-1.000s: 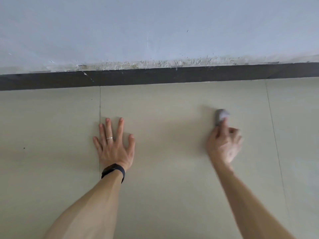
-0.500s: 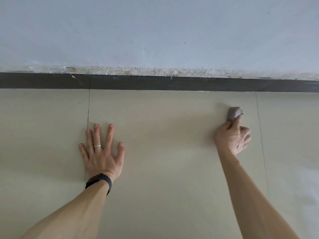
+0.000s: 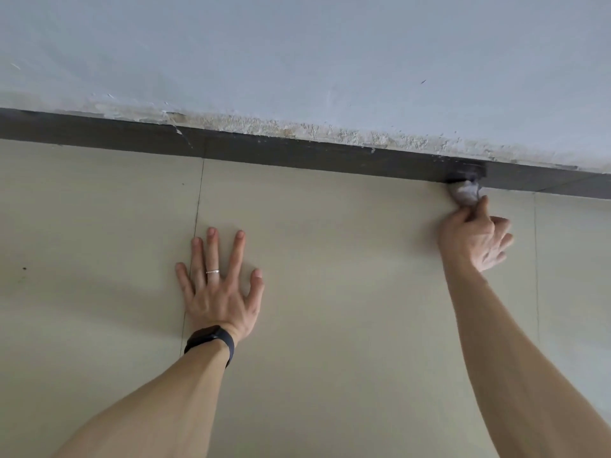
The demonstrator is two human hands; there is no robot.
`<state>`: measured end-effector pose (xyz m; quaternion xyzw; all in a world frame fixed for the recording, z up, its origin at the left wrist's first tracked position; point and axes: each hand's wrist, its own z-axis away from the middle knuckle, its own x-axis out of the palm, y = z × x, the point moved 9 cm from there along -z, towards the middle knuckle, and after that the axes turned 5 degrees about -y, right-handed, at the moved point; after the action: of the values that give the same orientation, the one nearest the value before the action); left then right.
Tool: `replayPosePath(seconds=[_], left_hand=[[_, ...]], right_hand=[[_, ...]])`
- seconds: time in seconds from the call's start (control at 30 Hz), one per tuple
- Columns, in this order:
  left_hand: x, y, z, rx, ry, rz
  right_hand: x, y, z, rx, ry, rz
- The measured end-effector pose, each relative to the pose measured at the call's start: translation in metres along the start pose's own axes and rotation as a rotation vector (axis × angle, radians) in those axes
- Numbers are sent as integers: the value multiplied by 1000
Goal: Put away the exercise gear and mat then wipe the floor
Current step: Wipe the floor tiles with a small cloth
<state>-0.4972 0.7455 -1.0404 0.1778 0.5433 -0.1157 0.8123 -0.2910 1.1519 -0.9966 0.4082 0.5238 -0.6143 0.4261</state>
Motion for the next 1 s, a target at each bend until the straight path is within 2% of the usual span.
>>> replayPosePath(seconds=[0.03,0.07,0.1,0.13,0.2,0.27,0.33,0.37,0.4,0.47,0.53,0.57,0.67,0.73,0.8,0.87,0.9,0.93,0.97,1.0], left_hand=[[0,-1,0,3,2,-3],[1,-1,0,5,1,-4],[1,-2,0,5,-1,-1],[2,-3,0,6,3,2],[2,-4,0,12,16,6],[2,-3,-1,25,22,16],[2,-2,0,30,23,14],[2,-1,0,29,26,13],[1,-1,1,29,32,16],[0,0,-1,33,37,20],[1,0,-3,32,22,19],[2,0,-3,28,16,17],[-1,-2,-1,32,29,37],[-3,-2,-1,53,29,55],[-3,-3,-1,57,17,44],[-2,-3,0,52,-4,32],[-2,-2,0,53,-19,30],[-2,0,-1,63,-39,32],[-4,2,-2,86,-63,47],[-7,3,-3,123,-93,79]], right_hand=[[4,0,3,105,-6,-7],[11,-7,14,132,-6,-9],[20,-23,32,69,-6,3],[29,-46,57,-82,-7,15],[48,-97,126,-530,-85,38],[65,-127,203,-1011,-257,79],[68,-130,229,-1264,-404,117],[65,-126,218,-1269,-406,142],[60,-119,196,-1199,-359,163],[42,-94,129,-858,-210,144],[34,-58,91,-440,-188,68],[35,-53,102,-416,-192,80],[36,-52,207,-859,-187,120],[39,-25,293,-1184,-317,139],[38,17,380,-1561,-536,194],[35,55,428,-1865,-665,268],[34,57,426,-1925,-658,275],[35,49,412,-1909,-585,262],[35,35,389,-1802,-497,234],[34,20,355,-1605,-414,197]])
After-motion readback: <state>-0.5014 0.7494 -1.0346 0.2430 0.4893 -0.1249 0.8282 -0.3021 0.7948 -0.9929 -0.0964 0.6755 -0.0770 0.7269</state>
